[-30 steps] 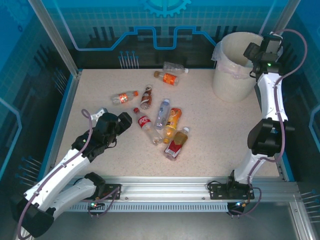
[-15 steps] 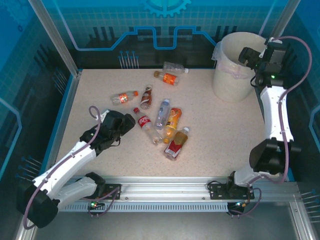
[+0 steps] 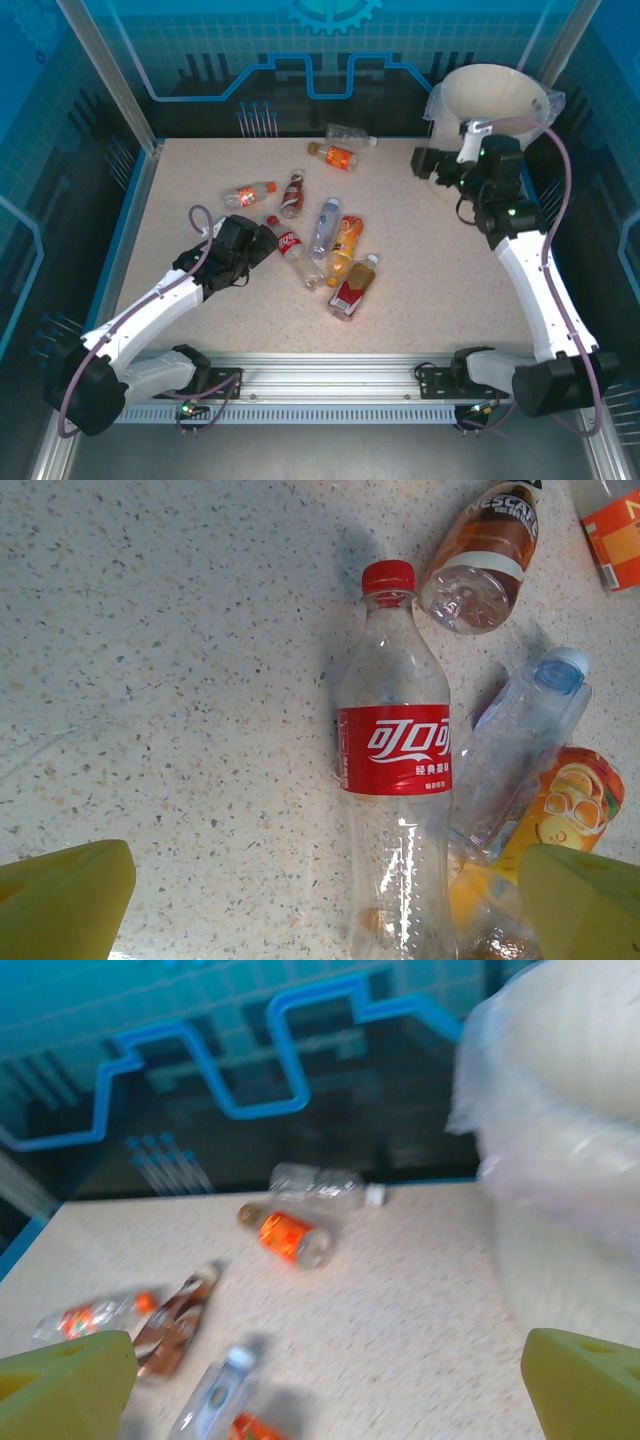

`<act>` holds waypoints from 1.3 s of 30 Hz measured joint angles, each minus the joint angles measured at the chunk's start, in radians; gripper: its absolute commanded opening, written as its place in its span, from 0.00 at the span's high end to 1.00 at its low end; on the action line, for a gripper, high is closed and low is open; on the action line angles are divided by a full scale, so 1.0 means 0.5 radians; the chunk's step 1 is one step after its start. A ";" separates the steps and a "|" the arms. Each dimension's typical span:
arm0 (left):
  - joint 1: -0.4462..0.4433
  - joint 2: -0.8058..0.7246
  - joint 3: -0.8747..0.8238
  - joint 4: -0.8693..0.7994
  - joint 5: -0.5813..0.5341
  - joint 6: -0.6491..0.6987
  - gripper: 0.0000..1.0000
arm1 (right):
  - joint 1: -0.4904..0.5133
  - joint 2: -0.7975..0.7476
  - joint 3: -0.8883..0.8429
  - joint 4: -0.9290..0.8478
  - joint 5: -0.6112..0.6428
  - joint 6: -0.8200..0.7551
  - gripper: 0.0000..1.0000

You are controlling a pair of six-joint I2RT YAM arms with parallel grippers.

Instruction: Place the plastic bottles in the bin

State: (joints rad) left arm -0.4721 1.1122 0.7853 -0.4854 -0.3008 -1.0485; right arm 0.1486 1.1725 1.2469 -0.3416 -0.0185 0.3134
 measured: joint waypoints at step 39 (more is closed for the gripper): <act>0.004 0.220 0.005 0.309 0.455 0.034 0.01 | 1.534 0.201 -1.102 -0.199 0.691 1.226 0.00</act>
State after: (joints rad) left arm -0.4702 1.2221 0.7879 -0.3309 -0.0734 -1.0313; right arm 0.9154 1.2728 0.6956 -0.4412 0.3271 0.9264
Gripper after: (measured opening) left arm 0.988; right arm 0.999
